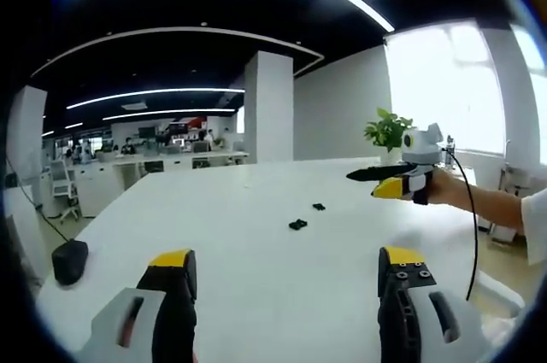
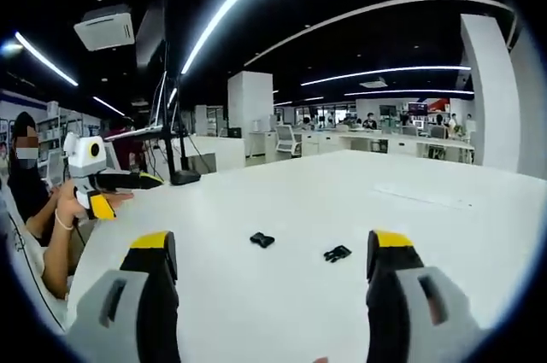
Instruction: Snap the two parts of the plastic buckle together until the buckle closes and remains connected.
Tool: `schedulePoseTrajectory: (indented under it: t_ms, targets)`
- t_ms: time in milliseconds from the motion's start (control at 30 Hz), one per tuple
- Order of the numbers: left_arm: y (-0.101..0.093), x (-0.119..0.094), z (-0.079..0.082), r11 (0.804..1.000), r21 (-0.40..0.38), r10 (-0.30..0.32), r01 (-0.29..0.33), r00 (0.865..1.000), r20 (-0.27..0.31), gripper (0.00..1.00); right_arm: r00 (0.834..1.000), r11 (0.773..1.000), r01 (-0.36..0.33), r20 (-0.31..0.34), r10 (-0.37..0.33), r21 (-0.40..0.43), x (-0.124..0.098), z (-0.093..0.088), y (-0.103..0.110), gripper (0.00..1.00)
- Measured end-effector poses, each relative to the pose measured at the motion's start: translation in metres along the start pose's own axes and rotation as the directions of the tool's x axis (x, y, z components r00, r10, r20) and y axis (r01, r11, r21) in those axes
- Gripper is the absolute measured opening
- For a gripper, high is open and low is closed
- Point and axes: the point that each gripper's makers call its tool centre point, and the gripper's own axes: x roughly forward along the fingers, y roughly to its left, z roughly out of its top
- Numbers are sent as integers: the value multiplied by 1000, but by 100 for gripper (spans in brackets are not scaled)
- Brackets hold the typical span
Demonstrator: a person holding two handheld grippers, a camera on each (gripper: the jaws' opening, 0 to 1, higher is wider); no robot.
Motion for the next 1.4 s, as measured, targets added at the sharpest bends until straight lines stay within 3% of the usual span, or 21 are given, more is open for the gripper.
schedulePoseTrajectory:
  t_ms: [200, 900, 1400]
  targets:
    - [-3, 1, 2, 1000, 7, -11, 11, 1000, 3, 89, 1000, 1000, 3, -22, -3, -3, 10, -10, -7, 93]
    - [3, 0, -4, 1000, 11, -3, 3, 1000, -19, 89, 997, 999, -43, -61, 41, -30, 35, -16, -2, 91]
    - [0, 12, -11, 1000, 3, -21, 21, 999, -43, 89, 991, 997, -75, -110, 72, -26, 54, -25, 11, 89]
